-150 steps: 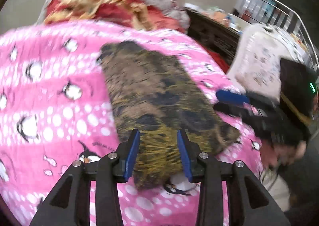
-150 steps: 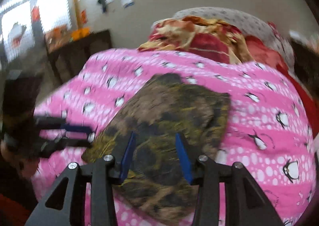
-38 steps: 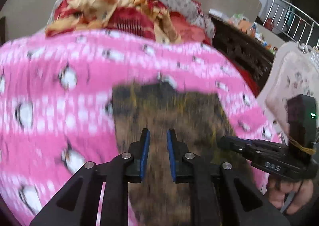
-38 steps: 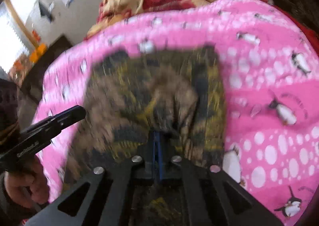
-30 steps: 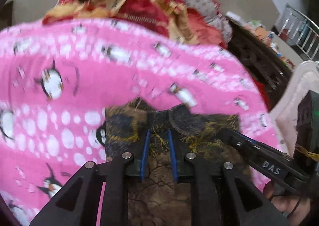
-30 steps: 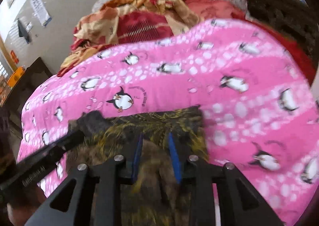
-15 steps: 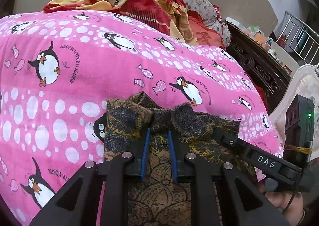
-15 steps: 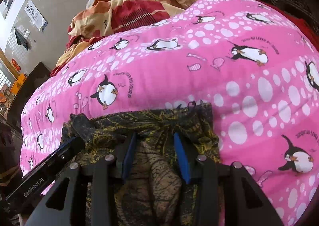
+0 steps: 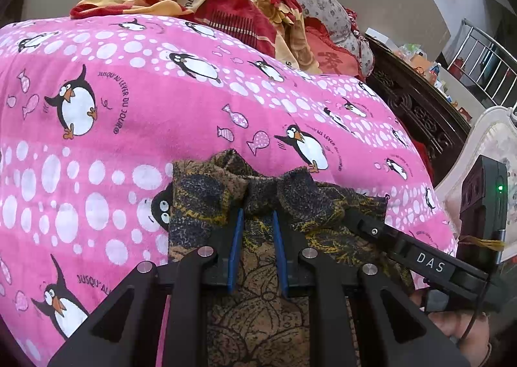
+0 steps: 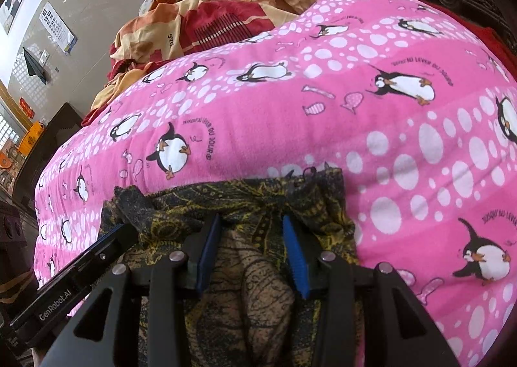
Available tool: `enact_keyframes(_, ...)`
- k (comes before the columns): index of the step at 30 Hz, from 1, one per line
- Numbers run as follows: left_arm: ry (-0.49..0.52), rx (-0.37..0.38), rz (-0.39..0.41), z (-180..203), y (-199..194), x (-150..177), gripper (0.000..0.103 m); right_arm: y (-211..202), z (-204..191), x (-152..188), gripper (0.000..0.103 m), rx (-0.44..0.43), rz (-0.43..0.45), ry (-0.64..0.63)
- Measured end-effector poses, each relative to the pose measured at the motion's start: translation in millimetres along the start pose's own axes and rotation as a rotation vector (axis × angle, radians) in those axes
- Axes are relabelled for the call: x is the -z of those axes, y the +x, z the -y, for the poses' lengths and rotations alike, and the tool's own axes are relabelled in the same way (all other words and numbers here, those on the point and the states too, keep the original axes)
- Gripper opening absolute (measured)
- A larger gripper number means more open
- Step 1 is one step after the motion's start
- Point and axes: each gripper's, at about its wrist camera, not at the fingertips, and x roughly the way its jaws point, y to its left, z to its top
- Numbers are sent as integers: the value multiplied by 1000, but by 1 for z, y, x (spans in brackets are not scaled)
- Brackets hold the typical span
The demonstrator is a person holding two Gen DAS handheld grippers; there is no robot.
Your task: Fold small clothes
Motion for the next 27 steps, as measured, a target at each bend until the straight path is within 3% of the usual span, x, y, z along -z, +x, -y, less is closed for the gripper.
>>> enact_keyframes(15,6,-9,-1,1,2,-1,0,1,7,-1,43,-35,-4,34)
enact_keyframes(22,46,-66,-46,13,1,-10,1,0,1,-2,44,-7,-1,17)
enact_keyframes(23,26,-51,-64,14,-8,-14,4,-4,0,-4,44,-13,-9,20)
enact_keyframes(25,-1,-3,-66,14,-27,-17,29,-24,-2,-7,44,14,13,27)
enact_keyframes(27,10,19,-21,13,-56,-15,34,-67,-5,-5,46,5,118,8)
